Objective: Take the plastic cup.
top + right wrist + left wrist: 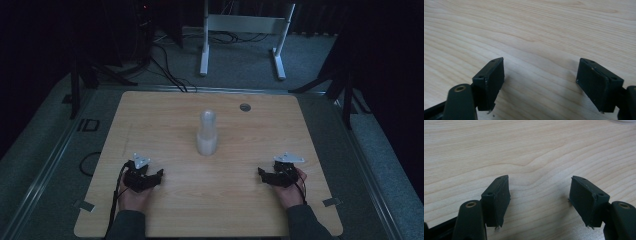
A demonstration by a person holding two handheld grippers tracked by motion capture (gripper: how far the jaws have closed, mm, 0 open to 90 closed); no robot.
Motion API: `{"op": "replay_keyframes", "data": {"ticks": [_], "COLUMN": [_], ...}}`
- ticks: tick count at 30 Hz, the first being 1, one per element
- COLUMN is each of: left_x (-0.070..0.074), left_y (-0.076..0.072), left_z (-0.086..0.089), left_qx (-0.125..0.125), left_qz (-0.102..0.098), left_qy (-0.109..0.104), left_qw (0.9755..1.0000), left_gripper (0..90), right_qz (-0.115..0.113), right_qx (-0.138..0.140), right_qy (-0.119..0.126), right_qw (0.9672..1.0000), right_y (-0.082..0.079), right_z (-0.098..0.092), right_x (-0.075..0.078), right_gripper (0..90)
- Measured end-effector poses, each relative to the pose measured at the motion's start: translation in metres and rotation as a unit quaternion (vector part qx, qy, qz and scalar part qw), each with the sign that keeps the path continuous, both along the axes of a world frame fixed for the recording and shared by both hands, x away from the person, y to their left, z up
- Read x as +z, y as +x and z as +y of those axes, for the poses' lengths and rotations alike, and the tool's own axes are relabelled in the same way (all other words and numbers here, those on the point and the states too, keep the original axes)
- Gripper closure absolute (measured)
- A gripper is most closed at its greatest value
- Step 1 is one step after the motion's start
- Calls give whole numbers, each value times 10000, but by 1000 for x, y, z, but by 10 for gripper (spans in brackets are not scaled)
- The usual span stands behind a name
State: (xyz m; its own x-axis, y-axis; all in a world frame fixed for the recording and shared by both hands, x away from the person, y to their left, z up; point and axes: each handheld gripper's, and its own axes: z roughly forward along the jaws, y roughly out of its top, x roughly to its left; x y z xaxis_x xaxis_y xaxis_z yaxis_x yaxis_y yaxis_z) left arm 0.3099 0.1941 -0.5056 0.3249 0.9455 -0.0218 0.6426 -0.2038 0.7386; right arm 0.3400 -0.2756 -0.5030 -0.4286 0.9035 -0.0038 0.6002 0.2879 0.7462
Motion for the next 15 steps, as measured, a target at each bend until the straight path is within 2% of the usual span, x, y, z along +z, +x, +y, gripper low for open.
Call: {"op": "replay_keyframes", "data": {"ticks": [4, 6, 9, 15], "left_x": [2, 3, 5, 8], "left_y": [-2, -3, -4, -7], "left_z": [1, 2, 2, 0], "left_qx": [-22, -72, -134, -252], "left_qz": [-73, -56, -110, -200], "left_qy": [-23, -198, -297, -472], "left_qw": [10000, 9998, 9994, 9984], "left_gripper": [332, 332, 333, 348], "right_qz": [-70, -86, -104, -198], "right_qx": [83, 119, 152, 212], "right_qy": [-50, -72, -142, -123], "right_qw": [9999, 9999, 9997, 9995], "right_y": [-1, -1, -1, -4], "right_z": [3, 6, 9, 11], "right_x": [1, 2, 2, 8], "right_gripper": [228, 232, 233, 282]}}
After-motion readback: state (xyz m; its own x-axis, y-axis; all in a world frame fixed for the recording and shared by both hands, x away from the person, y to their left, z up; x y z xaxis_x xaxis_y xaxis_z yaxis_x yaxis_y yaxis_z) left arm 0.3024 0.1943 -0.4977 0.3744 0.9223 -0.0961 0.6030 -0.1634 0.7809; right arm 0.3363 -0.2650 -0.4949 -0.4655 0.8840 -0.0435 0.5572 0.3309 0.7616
